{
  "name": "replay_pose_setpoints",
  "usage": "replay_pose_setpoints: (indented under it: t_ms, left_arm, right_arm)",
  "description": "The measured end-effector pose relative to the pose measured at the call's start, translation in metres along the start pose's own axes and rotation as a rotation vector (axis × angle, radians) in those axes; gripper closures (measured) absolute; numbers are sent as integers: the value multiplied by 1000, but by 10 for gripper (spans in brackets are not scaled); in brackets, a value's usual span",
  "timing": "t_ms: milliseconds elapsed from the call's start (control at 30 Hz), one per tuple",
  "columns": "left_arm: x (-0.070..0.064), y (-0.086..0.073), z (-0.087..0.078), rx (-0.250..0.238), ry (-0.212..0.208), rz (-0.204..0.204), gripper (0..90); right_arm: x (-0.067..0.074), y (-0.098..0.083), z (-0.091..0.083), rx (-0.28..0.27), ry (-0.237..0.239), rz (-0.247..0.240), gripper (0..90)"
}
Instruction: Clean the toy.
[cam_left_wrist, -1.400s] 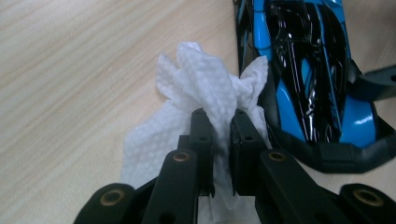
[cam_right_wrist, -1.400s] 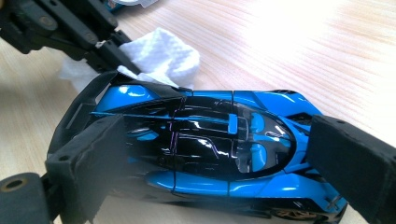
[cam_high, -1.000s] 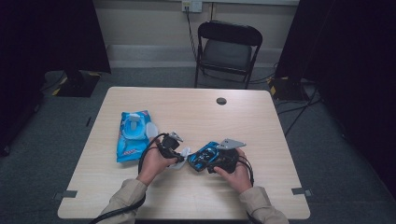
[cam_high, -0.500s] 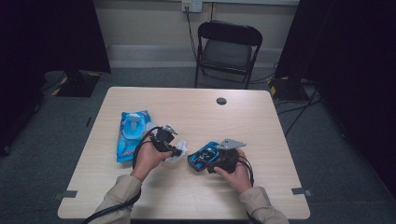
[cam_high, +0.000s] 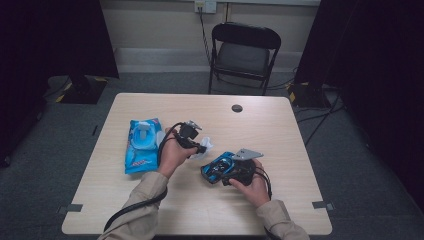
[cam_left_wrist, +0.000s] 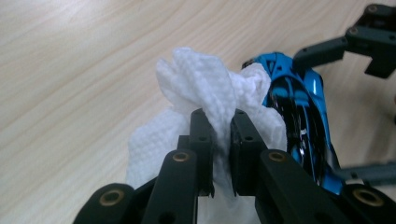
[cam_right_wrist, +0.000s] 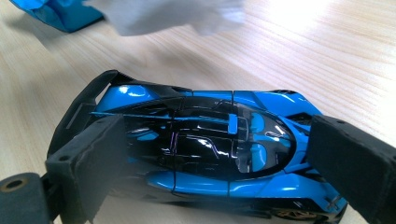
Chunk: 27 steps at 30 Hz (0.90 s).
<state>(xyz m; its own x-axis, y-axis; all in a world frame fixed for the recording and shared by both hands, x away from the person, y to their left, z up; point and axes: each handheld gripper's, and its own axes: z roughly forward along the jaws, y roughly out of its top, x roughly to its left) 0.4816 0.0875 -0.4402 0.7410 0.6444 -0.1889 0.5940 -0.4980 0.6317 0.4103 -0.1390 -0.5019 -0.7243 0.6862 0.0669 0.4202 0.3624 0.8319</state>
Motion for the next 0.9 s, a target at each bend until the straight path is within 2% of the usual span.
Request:
replay_pose_setpoints:
  t_ms: [67,100,233,267,367,400,467,600,767,900]
  left_arm:
    - [-1,2,4,-11,4,-8,816]
    - [-1,6,12,-11,0,-10,815]
    - [-2,13,30,-4,2,-7,813]
    - [-2,15,34,14,2,3,814]
    - [-4,18,44,9,7,-5,814]
    - [-6,21,51,22,14,16,814]
    - [-7,22,55,21,19,18,814]
    - [-8,26,72,7,12,-11,813]
    - [-10,24,85,9,17,-13,802]
    - [-12,24,85,12,22,-3,800]
  right_arm:
    - [0,0,0,0,0,0,50]
    - [0,0,0,0,0,0,50]
    - [0,0,0,0,0,0,50]
    - [0,0,0,0,0,0,50]
    - [0,0,0,-1,-1,0,50]
    - [0,0,0,-1,-1,0,50]
    - [0,0,0,0,0,1,50]
    - [0,0,0,-1,0,1,50]
    - [0,0,0,-1,0,2,50]
    - [0,0,0,-2,-1,1,50]
